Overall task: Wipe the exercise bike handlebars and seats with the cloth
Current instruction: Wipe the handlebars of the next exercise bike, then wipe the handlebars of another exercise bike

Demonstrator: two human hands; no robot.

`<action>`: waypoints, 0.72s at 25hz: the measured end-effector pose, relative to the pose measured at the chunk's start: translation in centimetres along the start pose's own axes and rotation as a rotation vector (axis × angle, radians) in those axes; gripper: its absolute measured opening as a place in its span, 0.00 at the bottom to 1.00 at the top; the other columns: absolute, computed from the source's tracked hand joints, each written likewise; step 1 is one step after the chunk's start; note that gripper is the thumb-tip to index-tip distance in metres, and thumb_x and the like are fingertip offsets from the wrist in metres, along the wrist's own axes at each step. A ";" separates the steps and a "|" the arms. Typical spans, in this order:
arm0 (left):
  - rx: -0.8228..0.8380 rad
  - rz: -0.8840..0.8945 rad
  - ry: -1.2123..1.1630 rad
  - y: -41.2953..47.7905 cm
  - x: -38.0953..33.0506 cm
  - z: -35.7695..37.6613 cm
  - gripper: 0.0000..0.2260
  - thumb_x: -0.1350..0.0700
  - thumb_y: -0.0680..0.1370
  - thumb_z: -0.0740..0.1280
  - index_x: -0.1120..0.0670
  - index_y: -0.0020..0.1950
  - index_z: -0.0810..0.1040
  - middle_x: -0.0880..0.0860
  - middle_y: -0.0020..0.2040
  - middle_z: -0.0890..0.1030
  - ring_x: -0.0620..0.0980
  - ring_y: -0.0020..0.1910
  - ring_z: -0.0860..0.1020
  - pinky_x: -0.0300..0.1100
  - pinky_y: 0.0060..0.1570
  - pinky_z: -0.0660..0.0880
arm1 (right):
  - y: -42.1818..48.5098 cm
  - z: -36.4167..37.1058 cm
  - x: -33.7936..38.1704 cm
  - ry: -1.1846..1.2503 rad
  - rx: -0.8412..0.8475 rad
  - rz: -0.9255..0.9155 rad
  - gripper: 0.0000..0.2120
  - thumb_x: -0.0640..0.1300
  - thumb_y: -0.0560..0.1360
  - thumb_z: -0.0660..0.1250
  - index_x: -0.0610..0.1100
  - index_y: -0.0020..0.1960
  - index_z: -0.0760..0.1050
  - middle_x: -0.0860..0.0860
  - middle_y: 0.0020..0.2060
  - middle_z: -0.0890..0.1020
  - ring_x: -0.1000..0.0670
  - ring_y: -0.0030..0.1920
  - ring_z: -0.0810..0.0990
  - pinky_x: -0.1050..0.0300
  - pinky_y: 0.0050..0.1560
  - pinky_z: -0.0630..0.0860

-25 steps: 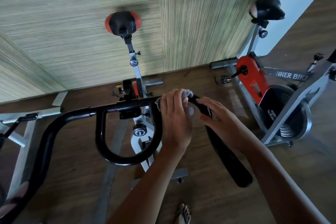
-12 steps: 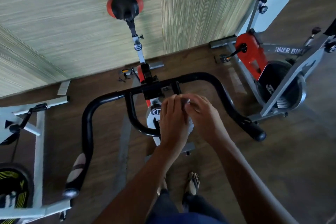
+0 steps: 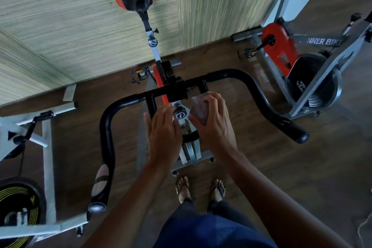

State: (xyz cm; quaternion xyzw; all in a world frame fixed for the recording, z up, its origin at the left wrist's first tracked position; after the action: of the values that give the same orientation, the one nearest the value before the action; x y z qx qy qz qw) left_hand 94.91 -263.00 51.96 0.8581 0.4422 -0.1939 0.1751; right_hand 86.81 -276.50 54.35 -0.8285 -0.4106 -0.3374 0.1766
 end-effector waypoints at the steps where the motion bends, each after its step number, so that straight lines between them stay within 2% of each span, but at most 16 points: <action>1: 0.040 0.013 0.019 -0.4 0.7 0.3 0.18 0.57 0.83 0.55 0.57 0.70 0.74 0.53 0.70 0.74 0.52 0.75 0.66 0.59 0.78 0.52 | -0.1 0.6 -0.3 -0.039 -0.002 -0.026 0.27 0.52 0.78 0.71 0.47 0.73 0.66 0.48 0.77 0.60 0.46 0.78 0.57 0.46 0.72 0.68; 3: 0.069 0.042 0.030 -0.8 0.9 0.5 0.17 0.58 0.83 0.56 0.57 0.71 0.73 0.54 0.71 0.73 0.53 0.78 0.63 0.61 0.78 0.50 | -0.4 1.2 -1.0 -0.059 -0.020 -0.069 0.26 0.50 0.81 0.68 0.48 0.76 0.66 0.48 0.81 0.53 0.46 0.81 0.46 0.43 0.74 0.61; 4: 0.074 0.044 0.033 -0.8 0.8 0.6 0.18 0.58 0.83 0.55 0.57 0.71 0.73 0.54 0.71 0.73 0.54 0.78 0.61 0.60 0.78 0.49 | -0.5 1.2 -1.1 -0.046 -0.034 -0.079 0.25 0.49 0.81 0.67 0.47 0.76 0.67 0.48 0.81 0.54 0.46 0.81 0.47 0.43 0.75 0.62; 8: 0.092 0.039 0.055 -0.7 0.3 0.4 0.20 0.55 0.83 0.50 0.56 0.70 0.73 0.53 0.70 0.74 0.53 0.79 0.59 0.60 0.79 0.46 | -0.3 0.5 -0.6 0.026 -0.073 -0.118 0.21 0.47 0.80 0.68 0.45 0.71 0.72 0.49 0.73 0.68 0.46 0.72 0.70 0.45 0.65 0.77; 11: 0.093 0.023 0.011 -0.4 0.1 -0.4 0.21 0.53 0.83 0.48 0.55 0.69 0.74 0.52 0.69 0.74 0.51 0.77 0.62 0.60 0.79 0.42 | -0.7 -0.7 -0.2 0.075 -0.099 -0.105 0.19 0.46 0.80 0.68 0.46 0.70 0.74 0.51 0.70 0.70 0.52 0.67 0.73 0.54 0.61 0.79; 14: 0.046 0.089 -0.022 0.8 -1.9 -1.8 0.22 0.51 0.80 0.49 0.55 0.66 0.76 0.52 0.66 0.76 0.51 0.72 0.69 0.61 0.78 0.43 | -1.5 -3.7 0.6 0.107 -0.183 -0.052 0.18 0.47 0.80 0.68 0.48 0.69 0.75 0.55 0.68 0.71 0.62 0.63 0.71 0.72 0.57 0.72; 18: 0.024 0.210 -0.193 3.3 -8.8 -3.0 0.18 0.50 0.81 0.54 0.54 0.61 0.79 0.52 0.63 0.79 0.52 0.67 0.74 0.60 0.77 0.45 | -2.6 -10.6 0.9 0.139 -0.326 -0.030 0.18 0.47 0.80 0.69 0.48 0.69 0.75 0.55 0.67 0.72 0.64 0.61 0.69 0.78 0.57 0.66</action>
State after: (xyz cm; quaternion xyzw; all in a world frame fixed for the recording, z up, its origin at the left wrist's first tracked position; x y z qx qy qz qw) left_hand 93.49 -269.45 59.25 0.8791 0.3285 -0.2612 0.2259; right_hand 80.72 -280.43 62.57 -0.8145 -0.3496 -0.4587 0.0631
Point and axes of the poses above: each hand's wrist, its own y-axis towards the middle knuckle, its own z-axis out of the palm, x = y × z, the point moved 5 cm from there along y, towards the middle knuckle
